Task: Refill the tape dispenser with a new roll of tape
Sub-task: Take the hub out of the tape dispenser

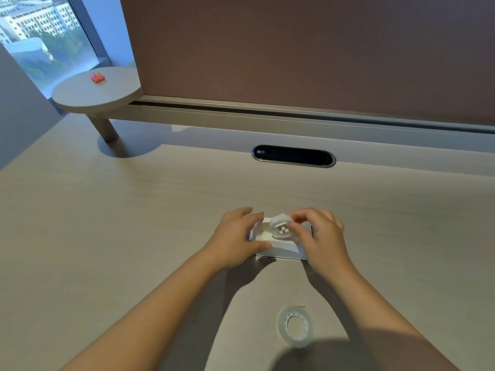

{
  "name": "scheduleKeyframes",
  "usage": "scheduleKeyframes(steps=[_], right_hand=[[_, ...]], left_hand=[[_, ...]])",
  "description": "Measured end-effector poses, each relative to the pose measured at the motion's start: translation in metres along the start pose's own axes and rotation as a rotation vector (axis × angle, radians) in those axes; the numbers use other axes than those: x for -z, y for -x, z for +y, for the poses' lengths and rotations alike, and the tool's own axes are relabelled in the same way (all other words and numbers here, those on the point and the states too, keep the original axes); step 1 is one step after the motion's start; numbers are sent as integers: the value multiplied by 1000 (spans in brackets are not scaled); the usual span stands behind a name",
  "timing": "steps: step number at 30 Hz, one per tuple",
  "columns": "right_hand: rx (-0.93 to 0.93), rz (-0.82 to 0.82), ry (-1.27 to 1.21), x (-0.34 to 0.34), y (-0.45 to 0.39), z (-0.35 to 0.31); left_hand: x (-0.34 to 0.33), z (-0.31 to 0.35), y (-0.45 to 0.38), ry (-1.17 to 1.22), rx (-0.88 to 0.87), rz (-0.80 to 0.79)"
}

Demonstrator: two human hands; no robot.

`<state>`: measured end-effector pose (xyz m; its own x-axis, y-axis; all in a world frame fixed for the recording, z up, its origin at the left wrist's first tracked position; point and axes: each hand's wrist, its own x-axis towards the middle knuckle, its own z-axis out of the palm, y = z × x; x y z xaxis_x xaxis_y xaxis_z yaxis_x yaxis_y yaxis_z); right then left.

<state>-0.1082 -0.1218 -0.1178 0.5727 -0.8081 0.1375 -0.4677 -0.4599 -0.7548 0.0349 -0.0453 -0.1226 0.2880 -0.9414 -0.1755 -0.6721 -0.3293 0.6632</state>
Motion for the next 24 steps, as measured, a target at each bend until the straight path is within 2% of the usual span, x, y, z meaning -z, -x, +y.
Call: scheduleKeyframes(steps=[3, 5, 8, 11, 14, 20, 24], right_hand=[[-7, 22, -228, 12, 5, -10], [-36, -4, -371, 13, 14, -14], [-61, -37, -468, 6, 31, -16], [-100, -66, -572, -3, 50, -14], [-56, -99, -512, -10, 70, -11], [35, -6, -445, -15, 123, -13], [83, 36, -400, -10, 150, -24]], left_hand=[[8, 10, 16, 349, 24, 97], [9, 18, 27, 583, 38, 26], [-1, 21, 40, 743, 19, -64], [-17, 14, 52, 856, 9, -55], [-31, 3, 67, 931, -7, -68], [-51, -2, 110, 1006, -187, -115], [-53, 4, 137, 1013, -236, -121]])
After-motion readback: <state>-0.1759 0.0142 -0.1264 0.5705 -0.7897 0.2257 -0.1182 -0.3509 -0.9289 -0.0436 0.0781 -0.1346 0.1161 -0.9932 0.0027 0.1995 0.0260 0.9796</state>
